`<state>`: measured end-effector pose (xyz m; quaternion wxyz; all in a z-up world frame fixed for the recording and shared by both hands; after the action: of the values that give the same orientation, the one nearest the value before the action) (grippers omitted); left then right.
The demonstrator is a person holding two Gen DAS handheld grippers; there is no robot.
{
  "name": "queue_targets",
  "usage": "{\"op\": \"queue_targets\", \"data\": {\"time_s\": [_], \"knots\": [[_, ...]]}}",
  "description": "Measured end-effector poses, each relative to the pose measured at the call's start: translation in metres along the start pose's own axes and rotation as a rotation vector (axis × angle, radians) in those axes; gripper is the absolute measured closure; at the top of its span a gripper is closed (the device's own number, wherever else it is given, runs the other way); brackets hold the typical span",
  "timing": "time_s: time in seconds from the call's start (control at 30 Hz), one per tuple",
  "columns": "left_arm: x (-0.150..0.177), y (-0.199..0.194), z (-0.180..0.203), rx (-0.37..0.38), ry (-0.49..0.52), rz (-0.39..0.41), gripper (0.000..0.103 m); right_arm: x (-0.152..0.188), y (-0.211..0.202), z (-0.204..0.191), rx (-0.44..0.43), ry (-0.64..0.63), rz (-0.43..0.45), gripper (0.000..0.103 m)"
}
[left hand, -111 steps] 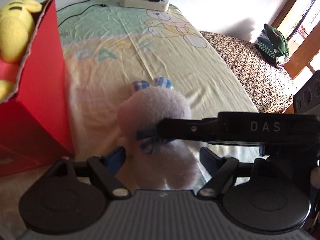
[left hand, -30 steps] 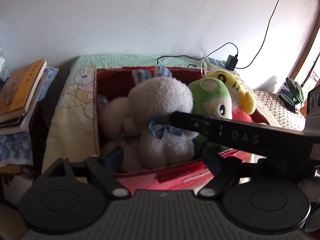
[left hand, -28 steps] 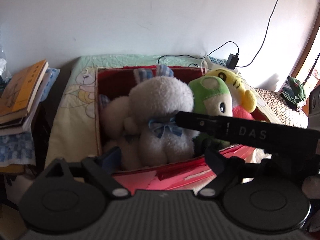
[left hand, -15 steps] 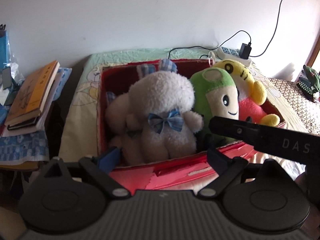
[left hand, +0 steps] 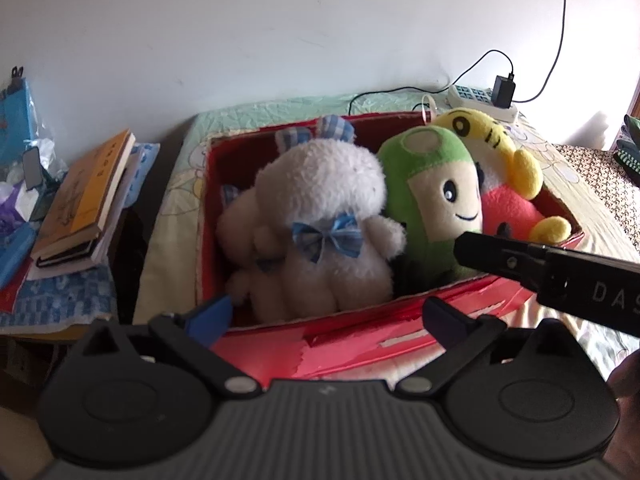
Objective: Organize objects
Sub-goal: 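Lower the bunny into the box beside the mushroom and open the right gripper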
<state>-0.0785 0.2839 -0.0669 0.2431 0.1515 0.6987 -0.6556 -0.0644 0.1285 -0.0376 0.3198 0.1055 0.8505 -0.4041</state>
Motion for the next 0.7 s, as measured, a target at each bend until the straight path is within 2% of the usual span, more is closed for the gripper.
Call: {"op": "queue_targets", "data": {"time_s": [0.4, 0.7], "knots": [[0.000, 0.000, 0.003, -0.020, -0.004, 0.002, 0.001, -0.001, -0.008, -0.003, 0.039, 0.023, 0.016, 0.072], [0.001, -0.012, -0.002, 0.043, -0.056, 0.017, 0.001, 0.002, -0.019, -0.002, 0.080, 0.020, 0.026, 0.071]]}}
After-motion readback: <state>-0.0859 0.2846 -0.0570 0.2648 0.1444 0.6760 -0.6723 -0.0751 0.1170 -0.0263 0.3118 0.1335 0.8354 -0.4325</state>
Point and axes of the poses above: each gripper's, at about its wrist camera, not at the fingertips, and y roughly the way its jaws point, z to its right, x to its underside, the point moved 3 cm from there along y, roughly the way its jaws point, and after that the axes turned 9 degrees about -z, right-handed, at the moved point
